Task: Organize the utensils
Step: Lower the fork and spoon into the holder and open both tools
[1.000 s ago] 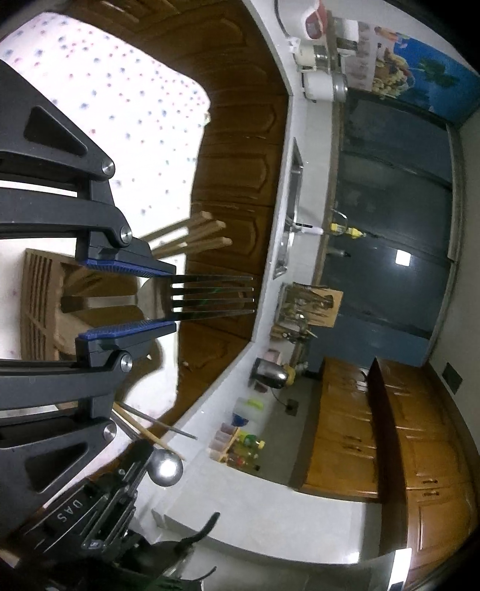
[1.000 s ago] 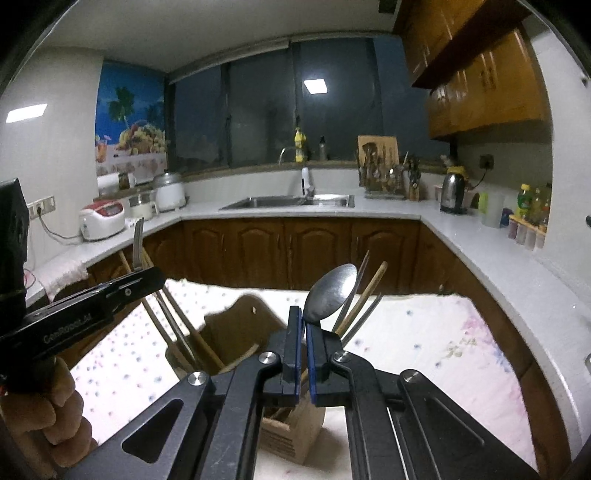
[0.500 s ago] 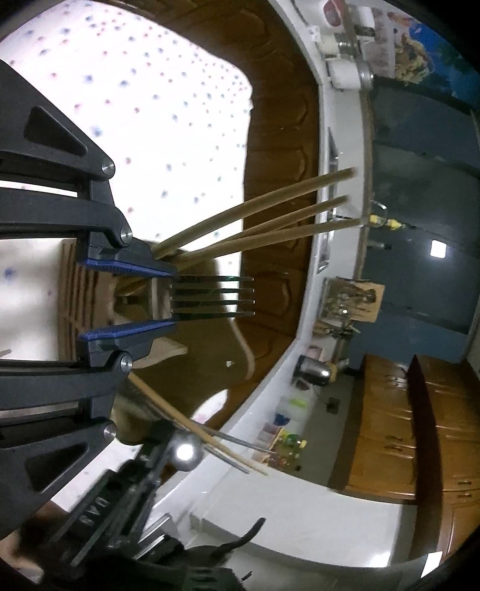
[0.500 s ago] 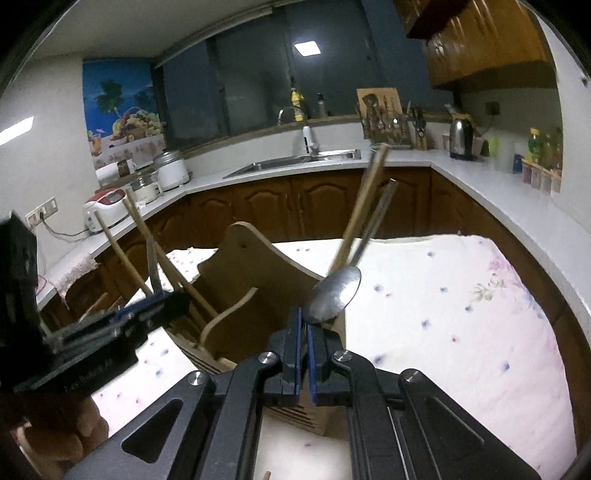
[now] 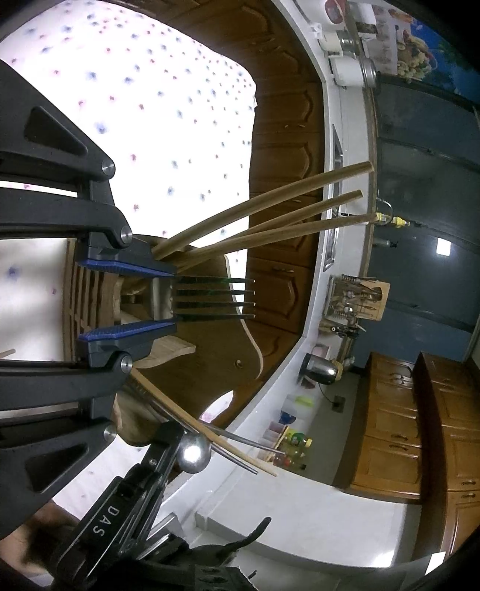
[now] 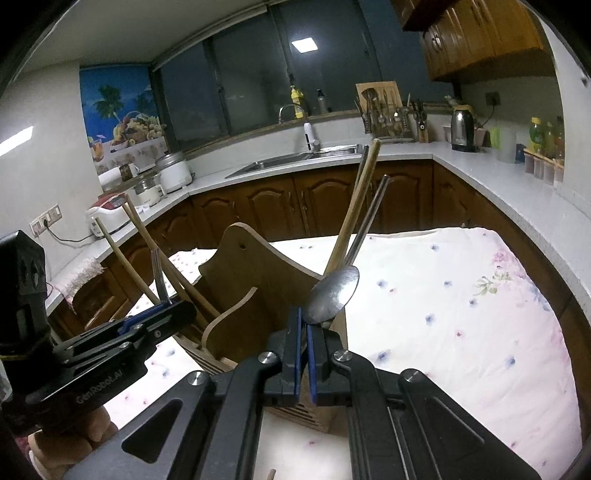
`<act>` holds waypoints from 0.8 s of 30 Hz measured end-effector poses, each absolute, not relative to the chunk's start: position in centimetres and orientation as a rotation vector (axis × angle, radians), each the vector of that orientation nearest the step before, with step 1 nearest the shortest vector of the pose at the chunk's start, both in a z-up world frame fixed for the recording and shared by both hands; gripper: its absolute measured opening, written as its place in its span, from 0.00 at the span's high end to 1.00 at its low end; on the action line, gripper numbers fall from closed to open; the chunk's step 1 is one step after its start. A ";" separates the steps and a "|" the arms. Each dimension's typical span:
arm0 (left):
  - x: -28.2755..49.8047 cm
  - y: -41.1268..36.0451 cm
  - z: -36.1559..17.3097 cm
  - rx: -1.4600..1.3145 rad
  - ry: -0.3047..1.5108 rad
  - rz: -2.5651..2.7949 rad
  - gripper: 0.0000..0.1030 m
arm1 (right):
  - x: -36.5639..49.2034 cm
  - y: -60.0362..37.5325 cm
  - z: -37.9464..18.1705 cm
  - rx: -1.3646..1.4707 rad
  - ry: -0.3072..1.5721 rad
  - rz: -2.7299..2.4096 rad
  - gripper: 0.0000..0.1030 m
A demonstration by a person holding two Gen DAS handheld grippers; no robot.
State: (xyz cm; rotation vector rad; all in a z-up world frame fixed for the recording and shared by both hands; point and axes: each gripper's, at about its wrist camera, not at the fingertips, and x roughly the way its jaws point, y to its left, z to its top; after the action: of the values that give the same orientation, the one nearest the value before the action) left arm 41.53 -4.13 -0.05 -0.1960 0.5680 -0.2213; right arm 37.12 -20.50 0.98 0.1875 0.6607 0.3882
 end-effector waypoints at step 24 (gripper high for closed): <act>39.0 -4.5 1.1 -0.210 0.606 -0.212 0.64 | 35.8 -22.7 2.0 0.276 0.643 0.389 0.69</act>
State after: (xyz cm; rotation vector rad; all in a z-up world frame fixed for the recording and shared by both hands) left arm 38.99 -4.51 1.05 -0.2102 0.6060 -0.2123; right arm 35.83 -22.72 1.95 0.2758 0.6432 0.3891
